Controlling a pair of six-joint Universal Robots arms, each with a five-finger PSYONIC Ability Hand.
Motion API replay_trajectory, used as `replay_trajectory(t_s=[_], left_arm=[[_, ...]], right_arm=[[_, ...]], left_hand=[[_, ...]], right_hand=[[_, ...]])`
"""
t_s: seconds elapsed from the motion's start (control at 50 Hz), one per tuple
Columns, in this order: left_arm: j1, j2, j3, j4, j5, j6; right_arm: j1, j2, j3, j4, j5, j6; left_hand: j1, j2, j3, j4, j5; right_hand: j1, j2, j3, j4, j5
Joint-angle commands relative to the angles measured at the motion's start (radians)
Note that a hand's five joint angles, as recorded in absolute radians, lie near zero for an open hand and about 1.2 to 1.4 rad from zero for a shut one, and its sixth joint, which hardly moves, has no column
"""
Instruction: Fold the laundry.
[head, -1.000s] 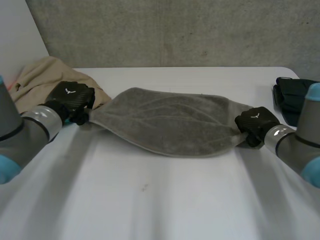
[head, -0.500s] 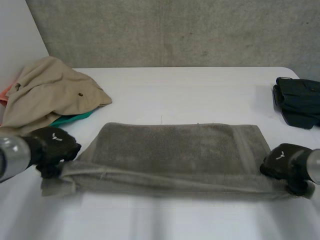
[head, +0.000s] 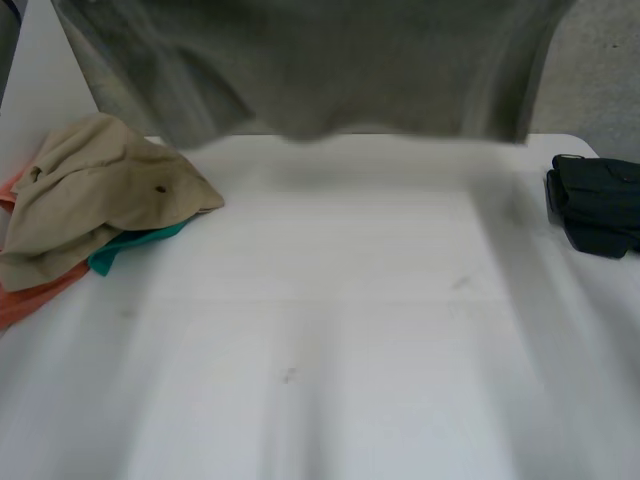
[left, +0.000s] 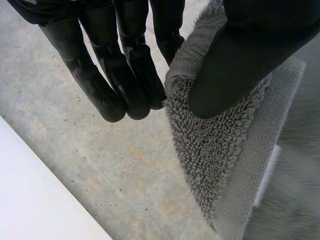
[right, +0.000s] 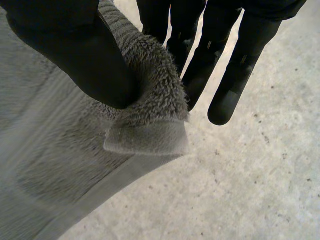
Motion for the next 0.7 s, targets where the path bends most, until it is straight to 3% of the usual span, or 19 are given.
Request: replay_trajectory(t_s=[0.02, 0.26, 0.44, 0.5, 0.58, 0.7], left_arm=[[0.03, -0.002, -0.152, -0.056, 0.066, -0.079], [0.067, -0.136, -0.509, -0.027, 0.139, -0.039], [0.137, -0.28, -0.634, 0.006, 0.16, 0.197], [0.145, -0.265, -0.641, 0.01, 0.175, 0.209], [0.139, -0.236, -0.657, 0.009, 0.207, 0.174], [0.12, -0.231, -0.681, 0.001, 0.221, 0.151]], right_arm=[[0.013, 0.012, 0.111, 0.028, -0.038, -0.017], [0.031, 0.139, 0.439, 0.163, -0.084, -0.17], [-0.007, 0.251, 0.579, 0.178, -0.08, -0.273], [-0.019, 0.243, 0.591, 0.178, -0.083, -0.261], [-0.021, 0.211, 0.603, 0.178, -0.084, -0.238], [-0.027, 0.188, 0.617, 0.169, -0.092, -0.214]], left_hand=[[0.246, 0.2, 0.209, 0.196, 0.233], [0.246, 0.2, 0.209, 0.196, 0.233], [0.246, 0.2, 0.209, 0.196, 0.233], [0.246, 0.2, 0.209, 0.196, 0.233], [-0.158, -0.204, -0.194, -0.207, -0.171], [-0.479, -0.525, -0.515, -0.528, -0.492]], right_hand=[[0.27, 0.214, 0.206, 0.199, 0.221], [0.27, 0.214, 0.206, 0.199, 0.221], [0.27, 0.214, 0.206, 0.199, 0.221], [0.27, 0.214, 0.206, 0.199, 0.221], [0.27, 0.214, 0.206, 0.199, 0.221], [0.27, 0.214, 0.206, 0.199, 0.221]])
